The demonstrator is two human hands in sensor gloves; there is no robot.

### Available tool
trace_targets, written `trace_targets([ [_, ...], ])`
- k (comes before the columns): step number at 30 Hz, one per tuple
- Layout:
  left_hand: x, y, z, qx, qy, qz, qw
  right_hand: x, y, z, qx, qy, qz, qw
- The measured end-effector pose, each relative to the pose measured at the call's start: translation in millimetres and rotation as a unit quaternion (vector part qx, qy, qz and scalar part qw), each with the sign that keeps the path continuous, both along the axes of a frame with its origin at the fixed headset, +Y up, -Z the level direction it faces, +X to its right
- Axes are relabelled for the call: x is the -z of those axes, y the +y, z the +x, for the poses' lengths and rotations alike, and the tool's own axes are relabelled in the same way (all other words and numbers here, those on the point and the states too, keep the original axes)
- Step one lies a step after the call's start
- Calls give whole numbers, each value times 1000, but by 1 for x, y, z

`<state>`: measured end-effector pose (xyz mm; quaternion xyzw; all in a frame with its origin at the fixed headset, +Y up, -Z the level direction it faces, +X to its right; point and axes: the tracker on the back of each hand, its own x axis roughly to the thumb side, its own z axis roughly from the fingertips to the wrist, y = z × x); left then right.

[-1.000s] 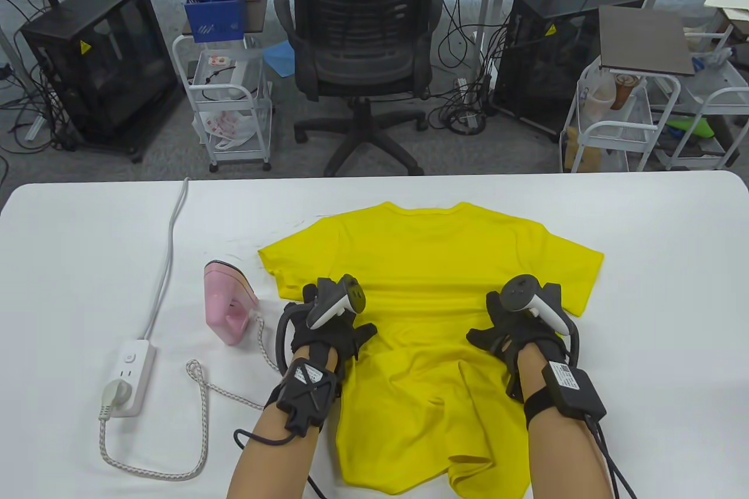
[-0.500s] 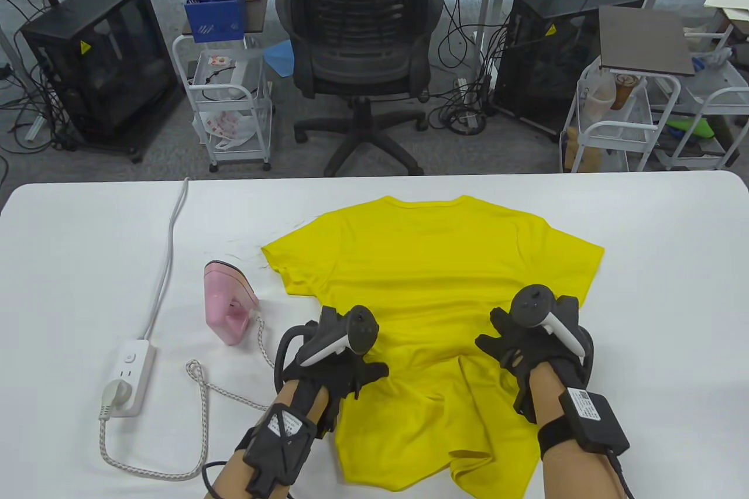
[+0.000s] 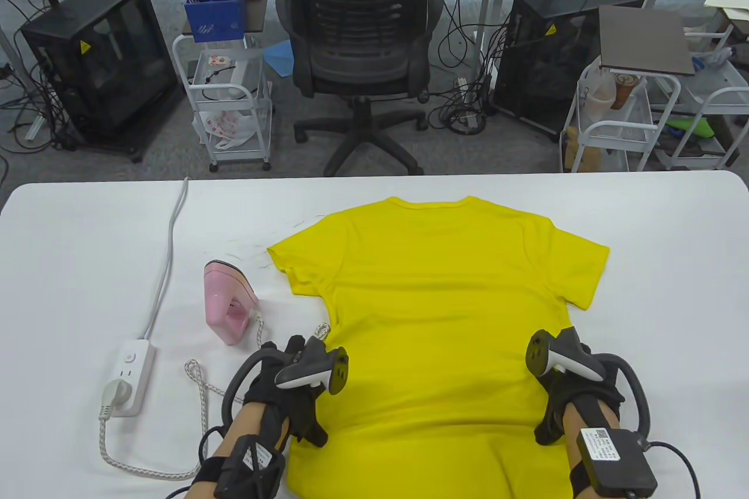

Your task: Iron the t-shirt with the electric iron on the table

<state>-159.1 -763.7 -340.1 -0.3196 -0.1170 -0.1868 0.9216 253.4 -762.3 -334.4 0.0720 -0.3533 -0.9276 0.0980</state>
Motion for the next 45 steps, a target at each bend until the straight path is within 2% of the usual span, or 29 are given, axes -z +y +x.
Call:
trace_targets([
  [1,-1,1,-3,-20,1,-5,1000,0,3,-1,8,-1,5,1000],
  [4,4,15,-10,-134,4,46,990,3,18,-7,49,-9,47,998],
  [6,9,27,-13,-170,43,87,981,6,28,-16,106,-2,113,988],
  [8,15,30,-12,-196,53,99,974,10,28,-32,165,5,128,978],
  [9,17,30,-10,-190,60,103,975,11,26,-38,175,11,124,977],
  [12,22,20,-7,-105,85,107,985,15,7,-54,207,13,108,972],
  [16,23,12,-15,-95,109,107,984,16,-19,-50,198,-3,70,978],
  [19,23,15,-21,-102,124,121,980,15,-20,-40,232,-19,110,966],
  [22,24,19,-22,-98,133,123,978,15,-15,-36,227,-21,109,968],
  [24,26,23,-17,-124,129,130,975,18,-7,-38,231,-25,123,965],
  [26,27,26,-8,-151,121,139,971,21,-5,-43,224,-21,123,967],
  [29,35,23,16,-180,74,127,973,26,-9,-52,230,-8,123,965],
  [33,48,8,38,-143,53,98,983,31,-23,-56,222,-2,92,971],
  [35,53,0,38,-113,67,90,987,32,-24,-54,242,-8,110,964],
  [36,55,-2,36,-92,78,90,989,33,-25,-52,240,-4,100,966],
  [38,58,0,30,-92,95,97,986,34,-25,-48,243,-4,98,965],
  [40,60,2,24,-56,114,72,989,36,-27,-46,249,-5,97,964],
  [45,60,13,22,-5,118,82,990,40,-21,-49,250,4,100,963],
])
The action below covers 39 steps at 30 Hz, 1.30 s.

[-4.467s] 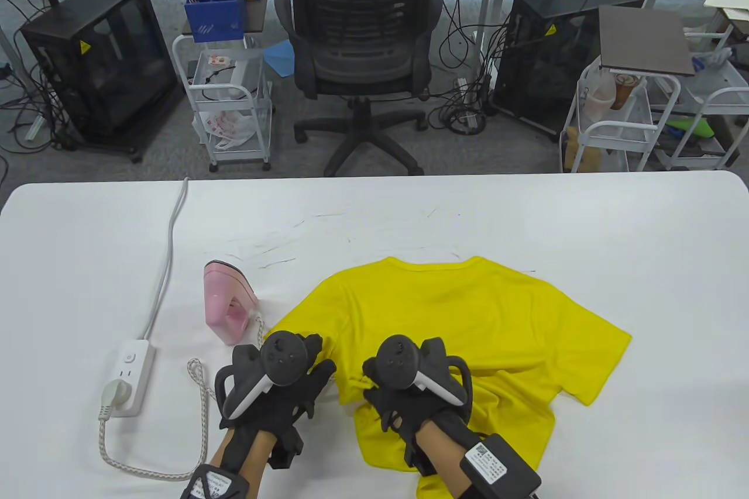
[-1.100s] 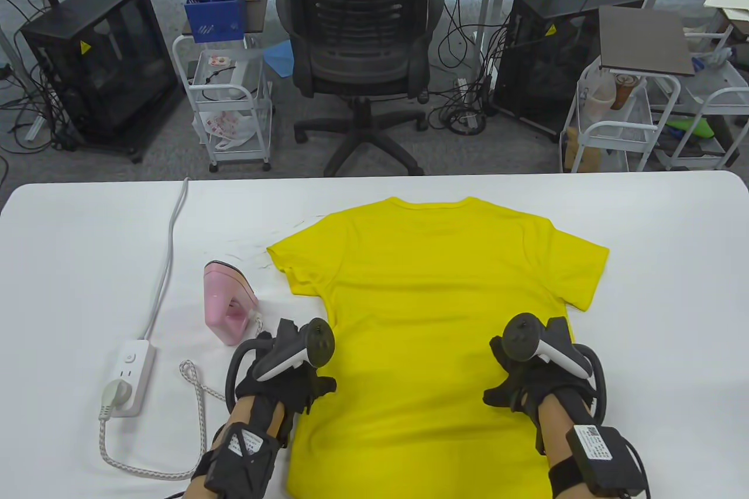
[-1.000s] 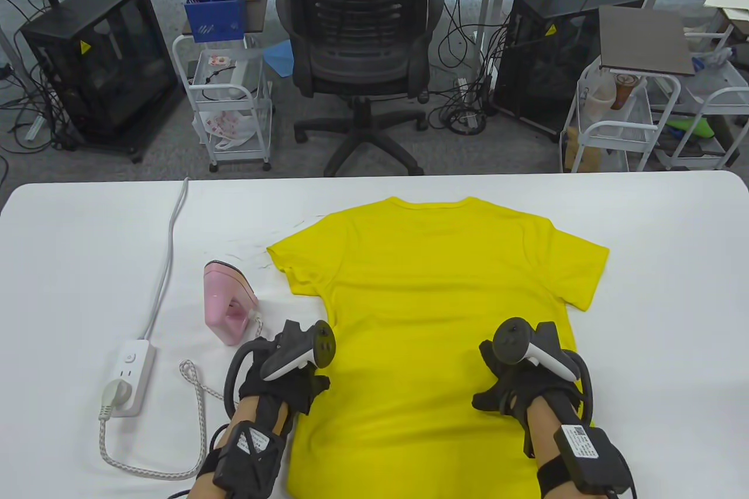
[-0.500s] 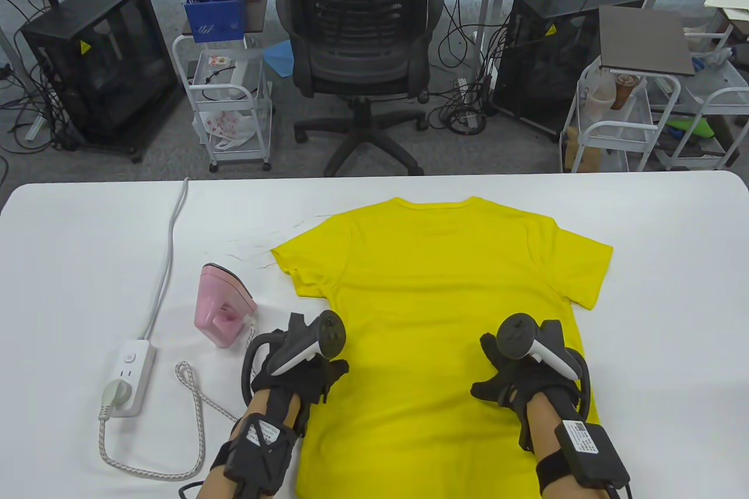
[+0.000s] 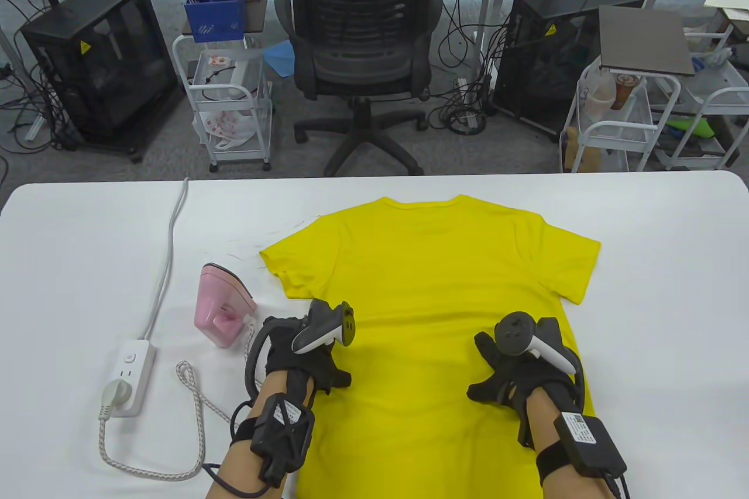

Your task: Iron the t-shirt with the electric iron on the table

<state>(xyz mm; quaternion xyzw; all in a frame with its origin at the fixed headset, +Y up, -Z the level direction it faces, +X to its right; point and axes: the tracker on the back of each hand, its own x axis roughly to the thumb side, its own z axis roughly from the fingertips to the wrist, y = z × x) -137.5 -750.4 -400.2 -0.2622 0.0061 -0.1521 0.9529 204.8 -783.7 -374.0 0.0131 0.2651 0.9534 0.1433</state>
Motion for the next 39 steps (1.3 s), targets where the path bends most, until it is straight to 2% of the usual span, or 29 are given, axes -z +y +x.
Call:
trace_targets([
  [3,7,12,3,-60,22,42,997,6,14,0,21,-17,38,999],
  [5,10,16,10,-111,16,41,993,9,20,4,22,-43,82,995],
  [6,12,16,16,-132,5,47,990,13,20,6,13,-52,85,995],
  [9,18,9,33,-138,-12,34,990,20,12,13,10,-67,54,996],
  [13,29,-18,39,-108,1,-59,992,27,-12,20,-5,-49,-49,998],
  [14,33,-24,37,-93,7,-81,992,28,-13,22,16,-47,-71,996],
  [16,41,-25,31,-128,22,-77,989,31,-13,24,16,-55,-58,997],
  [18,46,-24,29,-108,32,-101,988,34,-12,26,12,-51,-86,995],
  [21,49,-24,29,-113,31,-98,988,36,-13,24,14,-59,-91,994],
  [23,47,-24,29,-120,27,-101,987,34,-11,22,11,-59,-77,995],
  [25,40,-19,29,-135,15,-65,989,30,-7,16,9,-53,-57,997],
  [28,27,-9,33,-143,-17,-41,989,22,0,7,9,-38,-26,999],
  [31,11,-6,37,-156,-38,-47,986,12,4,-6,7,-16,-24,1000],
  [35,-6,-16,42,-144,-49,-76,985,2,-3,-19,6,1,-27,1000],
  [38,-11,-28,39,-127,-53,-80,987,-2,-14,-17,10,0,-45,999],
  [39,-10,-29,37,-127,-54,-79,987,-3,-14,-16,18,-9,-33,999],
])
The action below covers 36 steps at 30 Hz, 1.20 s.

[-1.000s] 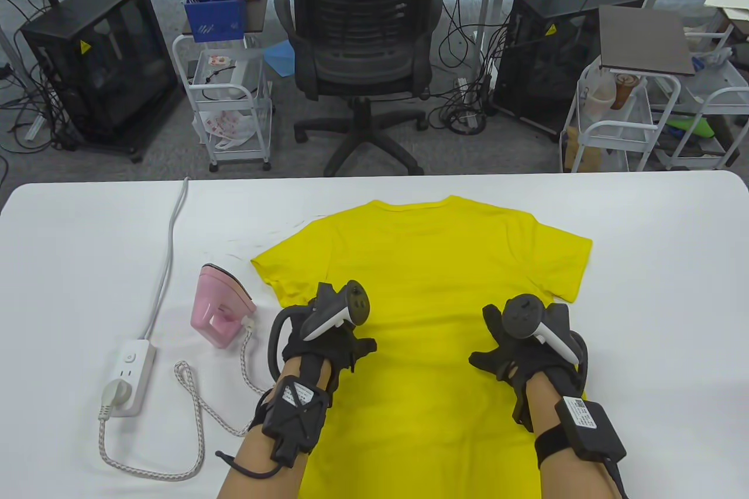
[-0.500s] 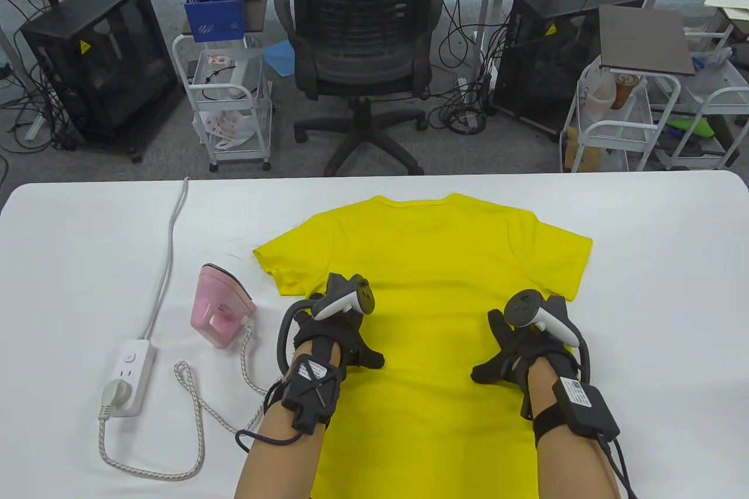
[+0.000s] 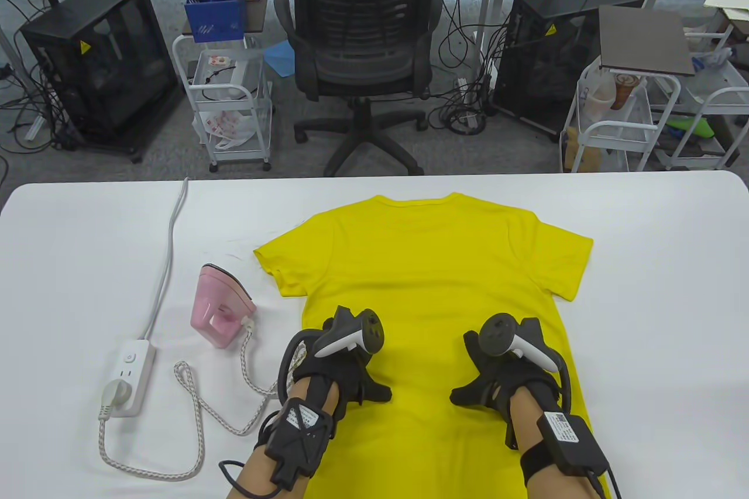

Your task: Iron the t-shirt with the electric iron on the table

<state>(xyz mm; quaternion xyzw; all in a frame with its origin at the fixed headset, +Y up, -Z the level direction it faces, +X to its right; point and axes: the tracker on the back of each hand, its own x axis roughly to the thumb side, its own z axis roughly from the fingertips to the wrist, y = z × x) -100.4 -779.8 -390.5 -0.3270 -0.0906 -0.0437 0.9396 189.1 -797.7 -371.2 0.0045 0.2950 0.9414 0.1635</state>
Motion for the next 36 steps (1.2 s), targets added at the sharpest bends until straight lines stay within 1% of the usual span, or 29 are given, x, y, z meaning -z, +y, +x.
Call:
trace_targets([
  [1,1,-1,-3,-13,7,-5,1000,0,-1,2,0,-1,6,1000],
  [3,2,-1,-8,-9,15,-14,1000,-1,-2,9,6,8,-2,1000],
  [4,3,-1,-9,-10,14,-13,1000,-2,-2,10,13,5,1,1000],
  [6,2,-1,-8,-15,10,-6,1000,-4,-4,13,27,6,25,999],
  [9,0,2,-7,-36,5,6,999,-7,0,9,33,5,26,999],
  [11,-5,8,-4,-52,5,13,999,-9,6,4,35,16,26,999],
  [14,-15,20,2,-54,-15,35,998,-13,16,-8,33,32,44,998],
  [16,-22,23,6,-55,-24,39,997,-16,17,-14,30,40,45,998],
  [19,-30,19,9,-57,-26,34,997,-21,13,-18,21,48,38,998],
  [23,-32,1,3,-26,-19,10,999,-26,-1,-11,-10,44,21,999],
  [24,-32,-5,0,-20,-14,-3,1000,-27,-3,-7,20,39,22,999],
  [25,-33,-5,-3,-20,-14,2,1000,-28,-4,-7,26,28,31,999],
  [26,-33,-6,-4,-42,-12,12,999,-29,-5,-6,28,28,44,998],
  [28,-33,-6,-5,-33,-16,12,999,-30,-5,-3,25,37,34,998],
  [36,-35,-7,-9,-51,-13,14,999,-34,-5,10,33,21,43,998],
])
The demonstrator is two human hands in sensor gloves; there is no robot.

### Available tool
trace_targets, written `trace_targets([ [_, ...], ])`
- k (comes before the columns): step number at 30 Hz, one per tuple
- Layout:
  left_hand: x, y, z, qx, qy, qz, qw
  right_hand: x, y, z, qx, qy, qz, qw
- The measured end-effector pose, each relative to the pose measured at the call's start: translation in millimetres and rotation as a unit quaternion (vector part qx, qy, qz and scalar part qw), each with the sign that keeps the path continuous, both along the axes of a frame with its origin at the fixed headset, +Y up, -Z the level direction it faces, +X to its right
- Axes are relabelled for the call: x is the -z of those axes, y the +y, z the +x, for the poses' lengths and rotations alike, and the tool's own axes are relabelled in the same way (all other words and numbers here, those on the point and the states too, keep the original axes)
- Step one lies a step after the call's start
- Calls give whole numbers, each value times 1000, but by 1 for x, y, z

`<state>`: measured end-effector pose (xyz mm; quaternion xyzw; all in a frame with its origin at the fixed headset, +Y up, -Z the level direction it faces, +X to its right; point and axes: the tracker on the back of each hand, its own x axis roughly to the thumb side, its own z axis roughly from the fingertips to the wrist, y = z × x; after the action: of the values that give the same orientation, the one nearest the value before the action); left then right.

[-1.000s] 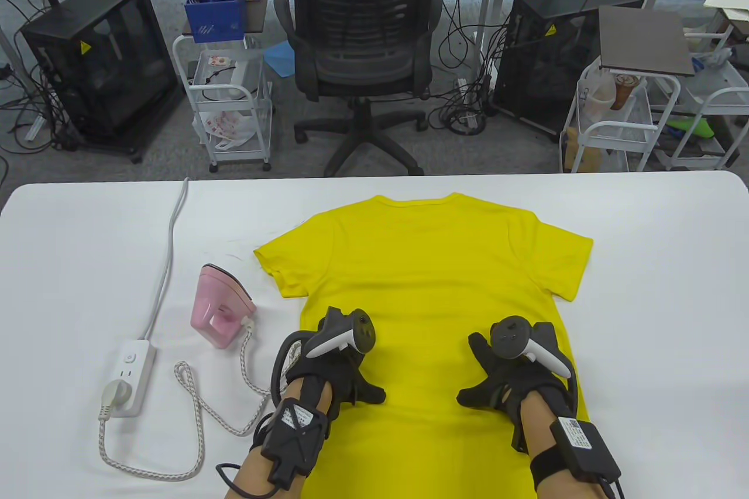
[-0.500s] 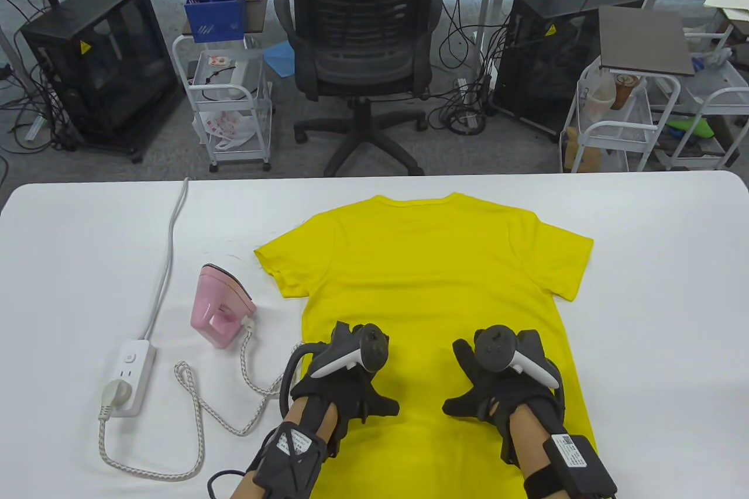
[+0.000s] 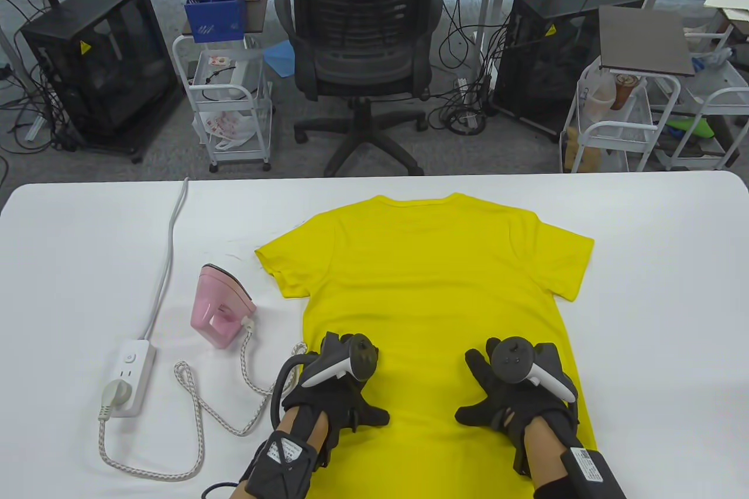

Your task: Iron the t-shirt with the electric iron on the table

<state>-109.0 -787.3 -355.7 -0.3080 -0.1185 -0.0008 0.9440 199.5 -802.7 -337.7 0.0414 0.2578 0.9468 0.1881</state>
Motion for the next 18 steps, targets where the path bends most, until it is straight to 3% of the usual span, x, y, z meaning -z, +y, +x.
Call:
trace_targets([
  [11,-3,6,-7,-17,0,19,1000,-2,8,9,11,-20,25,999],
  [18,-10,25,-5,-54,-6,82,995,-3,20,0,38,-11,73,997],
])
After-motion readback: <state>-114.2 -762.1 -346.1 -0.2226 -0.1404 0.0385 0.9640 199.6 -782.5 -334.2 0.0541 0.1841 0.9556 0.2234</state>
